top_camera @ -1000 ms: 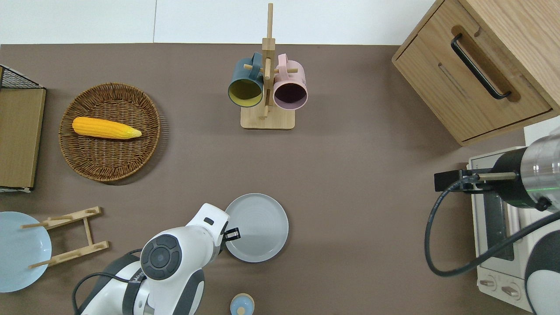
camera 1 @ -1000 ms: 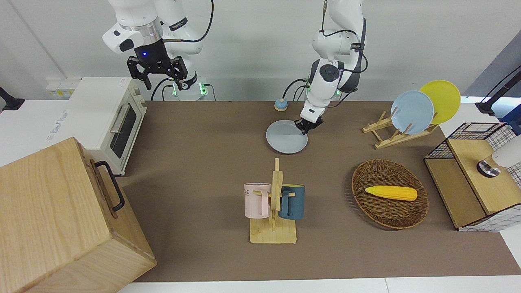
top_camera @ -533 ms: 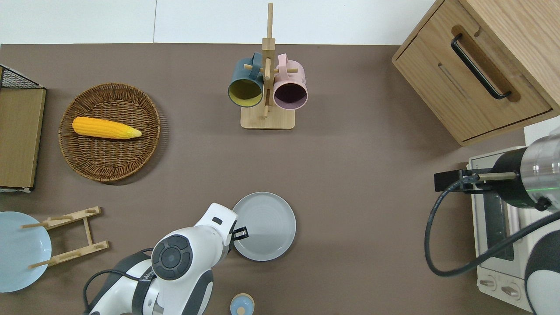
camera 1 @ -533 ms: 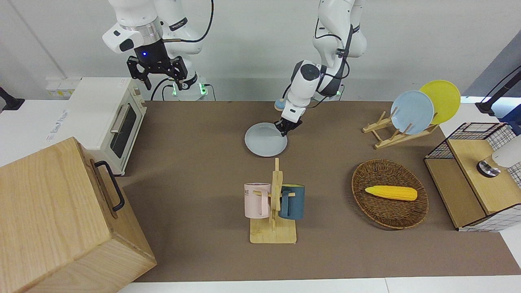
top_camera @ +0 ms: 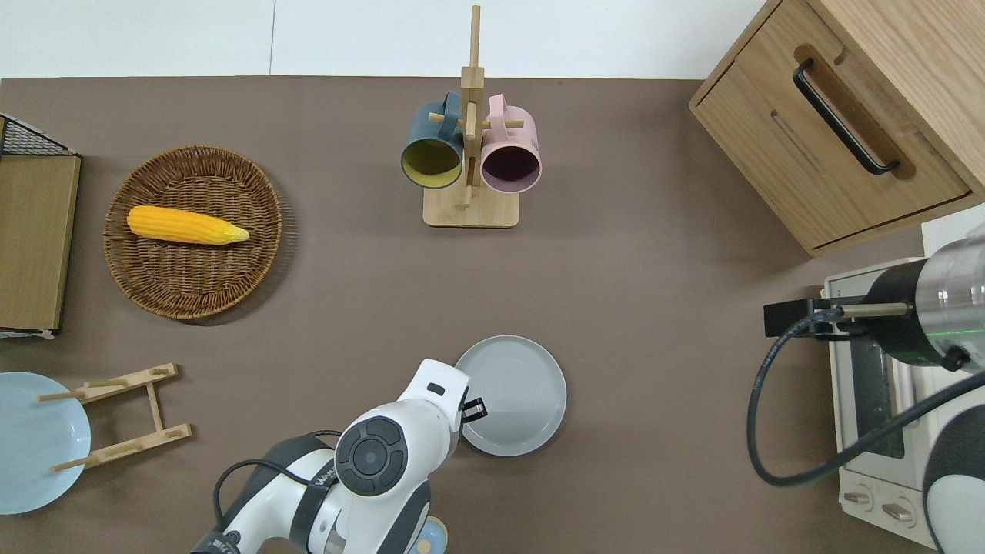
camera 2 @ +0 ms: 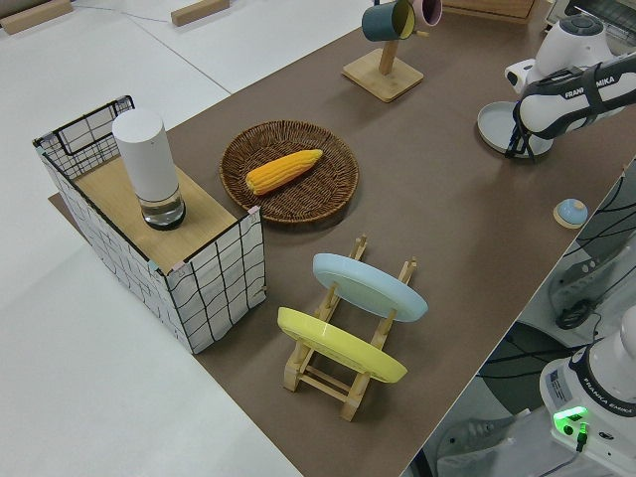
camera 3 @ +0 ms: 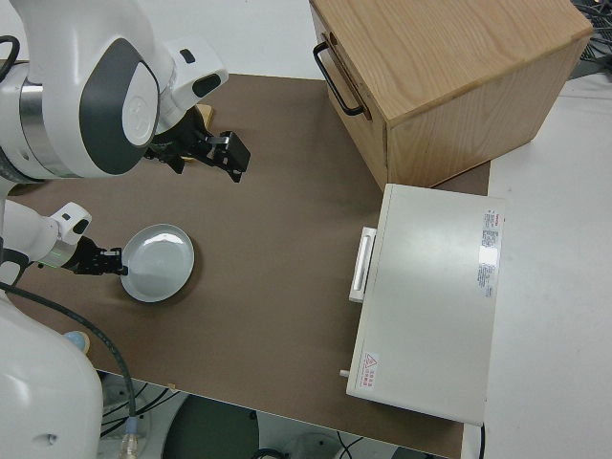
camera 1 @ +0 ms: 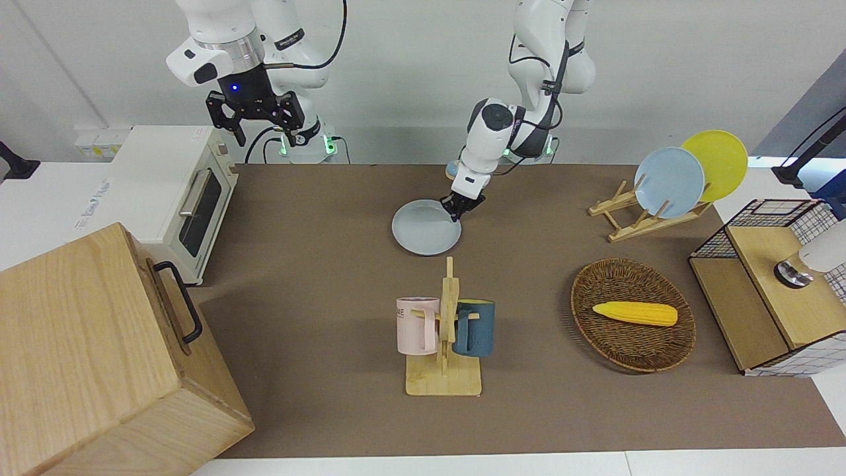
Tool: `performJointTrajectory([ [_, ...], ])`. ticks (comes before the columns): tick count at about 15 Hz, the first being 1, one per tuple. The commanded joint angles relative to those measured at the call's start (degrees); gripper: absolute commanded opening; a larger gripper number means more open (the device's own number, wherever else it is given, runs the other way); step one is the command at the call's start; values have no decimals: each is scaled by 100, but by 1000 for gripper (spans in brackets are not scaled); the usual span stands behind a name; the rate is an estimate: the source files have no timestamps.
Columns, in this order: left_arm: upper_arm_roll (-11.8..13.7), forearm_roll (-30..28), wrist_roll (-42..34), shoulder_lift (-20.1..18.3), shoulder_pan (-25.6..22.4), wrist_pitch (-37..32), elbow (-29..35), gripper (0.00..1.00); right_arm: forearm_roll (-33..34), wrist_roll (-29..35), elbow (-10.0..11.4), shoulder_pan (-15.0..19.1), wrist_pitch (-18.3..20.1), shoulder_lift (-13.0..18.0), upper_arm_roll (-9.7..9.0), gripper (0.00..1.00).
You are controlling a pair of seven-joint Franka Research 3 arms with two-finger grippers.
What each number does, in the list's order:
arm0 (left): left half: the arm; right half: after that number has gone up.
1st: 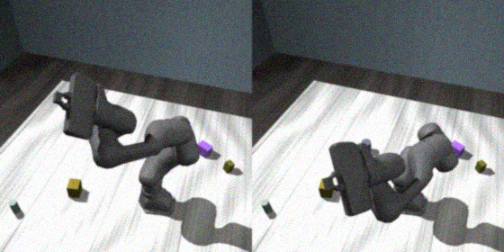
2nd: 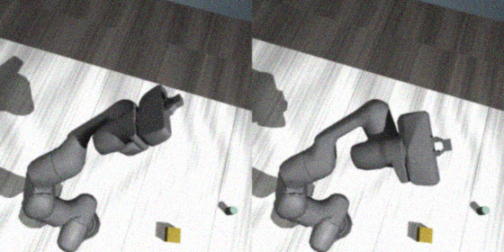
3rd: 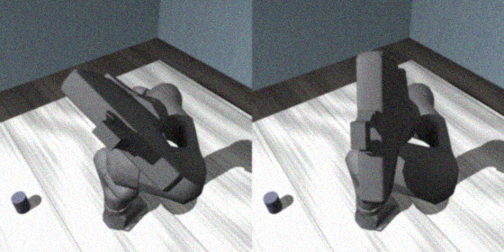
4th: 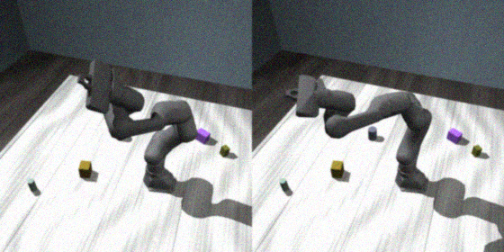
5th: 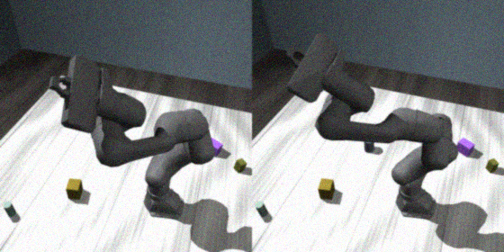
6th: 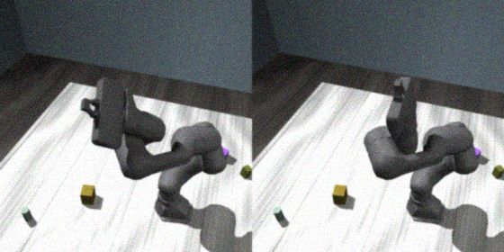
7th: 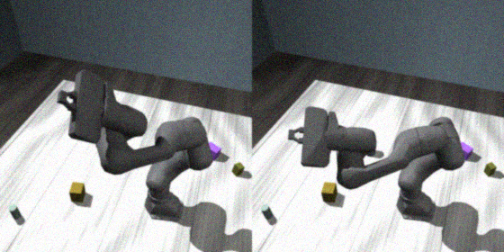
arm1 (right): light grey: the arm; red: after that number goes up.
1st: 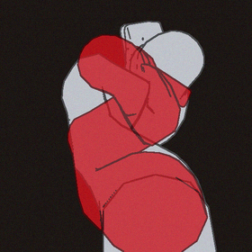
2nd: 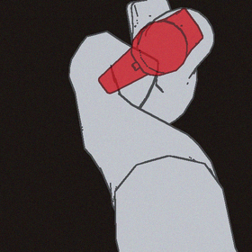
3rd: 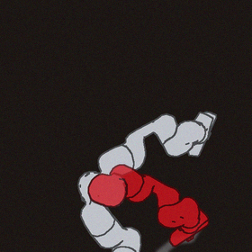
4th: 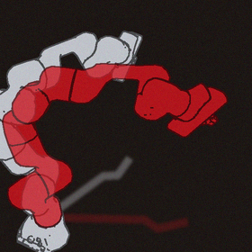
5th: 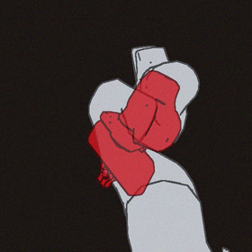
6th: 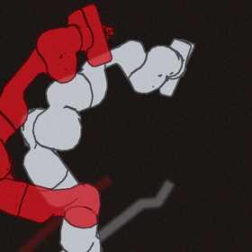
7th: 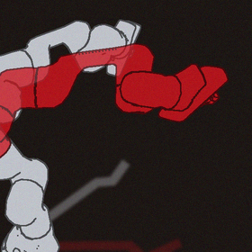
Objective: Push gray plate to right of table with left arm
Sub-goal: 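Push the gray plate with the left gripper toward the toaster oven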
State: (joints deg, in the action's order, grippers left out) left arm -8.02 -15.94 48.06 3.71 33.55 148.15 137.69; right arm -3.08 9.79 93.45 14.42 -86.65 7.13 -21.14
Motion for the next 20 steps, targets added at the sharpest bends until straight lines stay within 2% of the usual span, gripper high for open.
performJointTrajectory([
  [1,72,-155,510,850,485,214,-435,0,-123,59,156,140,-1,157,-83,996],
  [9,64,-155,1056,1298,732,214,-1041,0,-123,59,156,140,-1,157,-83,996],
  [12,64,-155,1056,1316,749,214,-1077,0,-123,59,156,140,7,157,-83,996],
  [13,64,-155,1047,1316,749,214,-1077,55,-123,59,156,140,-1,157,-83,996],
  [16,55,-146,1047,1282,749,196,-1077,363,-123,67,156,140,-1,157,-83,996],
  [18,55,-146,1056,1220,732,153,-1077,440,-123,59,156,140,-1,157,-83,996],
  [20,55,-146,1047,1089,671,56,-1077,609,-123,67,156,140,-1,157,-83,996],
])
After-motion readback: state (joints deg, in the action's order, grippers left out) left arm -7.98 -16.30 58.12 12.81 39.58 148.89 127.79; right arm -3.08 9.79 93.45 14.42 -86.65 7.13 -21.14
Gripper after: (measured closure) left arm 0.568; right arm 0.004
